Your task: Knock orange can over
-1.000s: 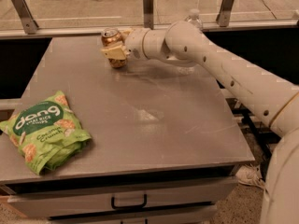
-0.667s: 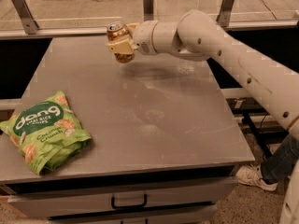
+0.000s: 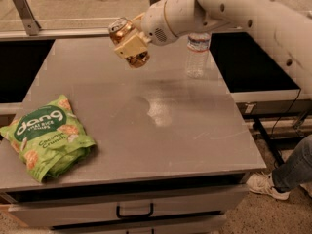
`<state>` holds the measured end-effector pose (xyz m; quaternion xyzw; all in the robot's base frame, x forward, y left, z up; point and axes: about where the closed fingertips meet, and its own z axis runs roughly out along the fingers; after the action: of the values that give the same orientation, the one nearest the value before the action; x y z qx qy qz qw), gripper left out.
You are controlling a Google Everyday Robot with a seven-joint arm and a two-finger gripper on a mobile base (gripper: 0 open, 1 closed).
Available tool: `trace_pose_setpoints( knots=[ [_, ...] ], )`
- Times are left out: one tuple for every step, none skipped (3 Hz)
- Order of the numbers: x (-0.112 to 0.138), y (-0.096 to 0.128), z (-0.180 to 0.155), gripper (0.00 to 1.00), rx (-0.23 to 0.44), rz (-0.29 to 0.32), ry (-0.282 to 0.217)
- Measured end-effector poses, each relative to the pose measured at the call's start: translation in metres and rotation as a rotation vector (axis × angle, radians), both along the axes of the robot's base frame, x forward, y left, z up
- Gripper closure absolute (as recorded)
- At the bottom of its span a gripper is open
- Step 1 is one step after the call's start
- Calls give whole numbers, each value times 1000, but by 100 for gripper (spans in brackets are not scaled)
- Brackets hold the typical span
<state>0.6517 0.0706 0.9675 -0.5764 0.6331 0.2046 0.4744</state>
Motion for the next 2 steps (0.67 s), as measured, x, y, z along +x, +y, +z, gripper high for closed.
trace_pose_setpoints(
  knots=[
    [-34, -10, -12, 100, -199, 28, 62],
    [-55, -10, -32, 82, -358, 61, 107]
  ],
)
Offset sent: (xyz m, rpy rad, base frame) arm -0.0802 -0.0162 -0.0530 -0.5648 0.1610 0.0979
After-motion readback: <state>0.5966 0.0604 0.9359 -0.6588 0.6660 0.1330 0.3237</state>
